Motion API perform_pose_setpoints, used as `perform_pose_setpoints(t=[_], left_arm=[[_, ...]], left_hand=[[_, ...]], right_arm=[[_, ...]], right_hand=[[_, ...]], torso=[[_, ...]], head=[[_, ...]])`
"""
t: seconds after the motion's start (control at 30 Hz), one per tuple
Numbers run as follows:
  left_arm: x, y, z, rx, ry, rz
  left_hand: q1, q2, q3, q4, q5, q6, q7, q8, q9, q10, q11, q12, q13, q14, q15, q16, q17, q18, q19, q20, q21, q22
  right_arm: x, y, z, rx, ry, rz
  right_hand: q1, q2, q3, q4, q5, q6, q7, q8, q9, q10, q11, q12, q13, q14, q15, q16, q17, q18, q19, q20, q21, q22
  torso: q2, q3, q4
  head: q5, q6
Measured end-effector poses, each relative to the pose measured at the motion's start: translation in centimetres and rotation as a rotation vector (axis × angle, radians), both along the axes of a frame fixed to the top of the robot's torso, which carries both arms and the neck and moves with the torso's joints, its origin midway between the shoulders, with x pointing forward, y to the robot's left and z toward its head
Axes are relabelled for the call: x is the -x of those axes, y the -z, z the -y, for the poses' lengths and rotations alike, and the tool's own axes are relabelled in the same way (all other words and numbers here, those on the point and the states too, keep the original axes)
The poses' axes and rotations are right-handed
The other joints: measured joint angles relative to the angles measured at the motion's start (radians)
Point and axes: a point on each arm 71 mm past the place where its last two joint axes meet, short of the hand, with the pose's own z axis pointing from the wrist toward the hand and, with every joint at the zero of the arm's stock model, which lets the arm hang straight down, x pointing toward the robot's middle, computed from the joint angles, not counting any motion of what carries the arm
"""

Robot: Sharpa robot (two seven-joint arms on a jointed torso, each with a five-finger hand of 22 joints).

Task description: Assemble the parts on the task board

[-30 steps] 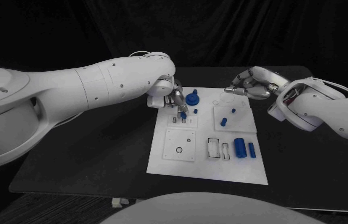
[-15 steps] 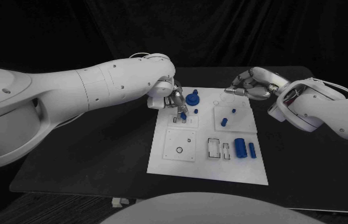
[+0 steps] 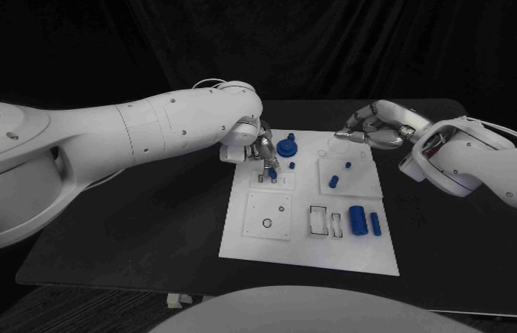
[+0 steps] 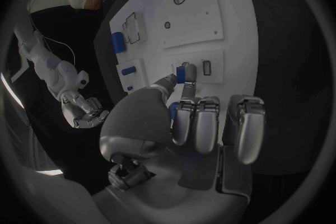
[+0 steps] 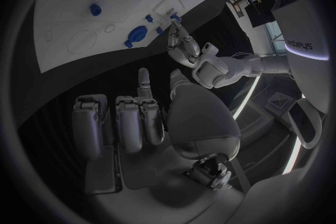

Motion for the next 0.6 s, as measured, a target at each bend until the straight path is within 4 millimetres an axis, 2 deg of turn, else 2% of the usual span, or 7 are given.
perform_pose_setpoints(t=[0.6], left_arm=[[0.15, 0.02, 0.91, -0.031, 0.037, 0.032]], left_hand=[[-0.009, -0.009, 0.014, -0.008, 0.007, 0.017, -0.005, 0.017, 0.027, 0.000, 0.000, 0.000, 0.000, 0.000, 0.000, 0.000, 0.000, 0.000, 0.000, 0.000, 0.000, 0.000]], right_arm=[[-0.03, 0.10, -0.14, 0.001, -0.003, -0.003]], right_hand=[[0.000, 0.000, 0.000, 0.000, 0.004, -0.004, 0.004, 0.000, 0.000, 0.000, 0.000, 0.000, 0.000, 0.000, 0.000, 0.000, 0.000, 0.000, 0.000, 0.000, 0.000, 0.000]], torso=[[0.000, 0.0007, 0.0000]], head=[[0.003, 0.000]])
